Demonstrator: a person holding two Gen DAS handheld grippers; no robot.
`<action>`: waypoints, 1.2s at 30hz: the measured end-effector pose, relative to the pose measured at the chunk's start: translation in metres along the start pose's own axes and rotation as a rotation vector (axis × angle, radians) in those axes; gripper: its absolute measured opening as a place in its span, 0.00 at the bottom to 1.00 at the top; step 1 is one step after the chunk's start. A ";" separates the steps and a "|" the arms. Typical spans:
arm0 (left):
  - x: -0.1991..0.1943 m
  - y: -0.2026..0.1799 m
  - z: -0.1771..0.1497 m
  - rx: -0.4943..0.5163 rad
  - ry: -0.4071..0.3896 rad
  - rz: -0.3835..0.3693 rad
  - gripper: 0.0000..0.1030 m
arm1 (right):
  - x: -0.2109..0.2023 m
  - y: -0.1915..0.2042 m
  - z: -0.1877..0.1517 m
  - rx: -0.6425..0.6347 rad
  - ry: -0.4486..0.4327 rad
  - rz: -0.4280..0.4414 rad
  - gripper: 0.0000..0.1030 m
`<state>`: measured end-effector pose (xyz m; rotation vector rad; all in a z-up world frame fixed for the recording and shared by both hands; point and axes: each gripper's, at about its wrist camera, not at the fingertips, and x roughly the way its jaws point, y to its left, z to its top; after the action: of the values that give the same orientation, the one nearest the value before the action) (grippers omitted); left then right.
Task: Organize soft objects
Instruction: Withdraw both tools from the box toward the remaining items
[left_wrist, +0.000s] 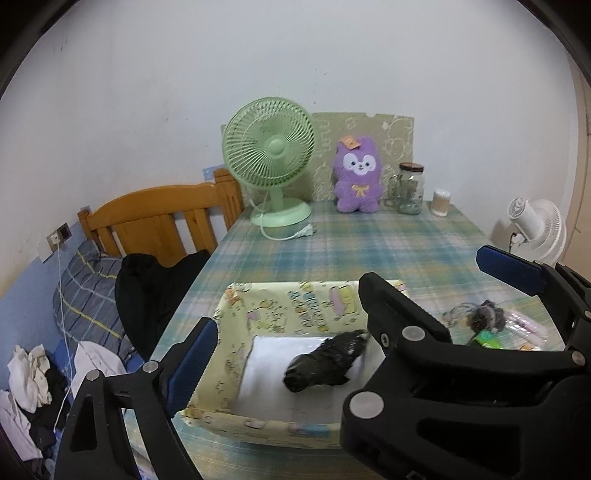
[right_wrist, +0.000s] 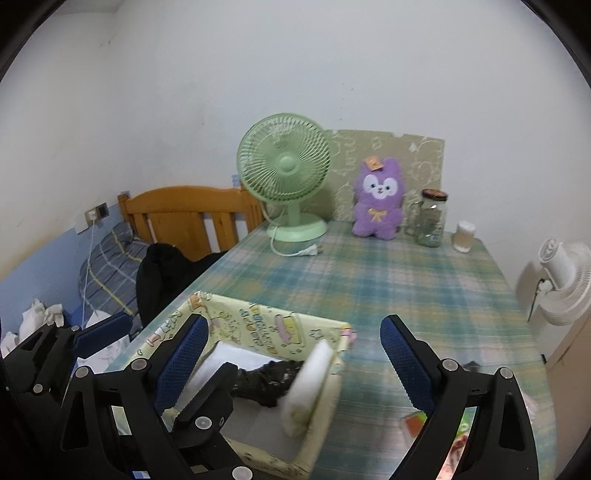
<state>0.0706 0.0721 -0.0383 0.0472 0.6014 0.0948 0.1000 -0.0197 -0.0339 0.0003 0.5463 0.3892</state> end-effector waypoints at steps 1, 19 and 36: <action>-0.002 -0.003 0.000 0.000 -0.005 -0.004 0.91 | -0.005 -0.004 0.000 0.003 -0.006 -0.010 0.94; -0.041 -0.062 0.009 0.015 -0.080 -0.082 0.99 | -0.066 -0.058 -0.002 0.045 -0.083 -0.102 1.00; -0.044 -0.120 0.001 0.007 -0.068 -0.147 0.99 | -0.097 -0.111 -0.020 0.070 -0.102 -0.209 1.00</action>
<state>0.0442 -0.0520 -0.0209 0.0133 0.5358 -0.0513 0.0535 -0.1596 -0.0132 0.0300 0.4539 0.1647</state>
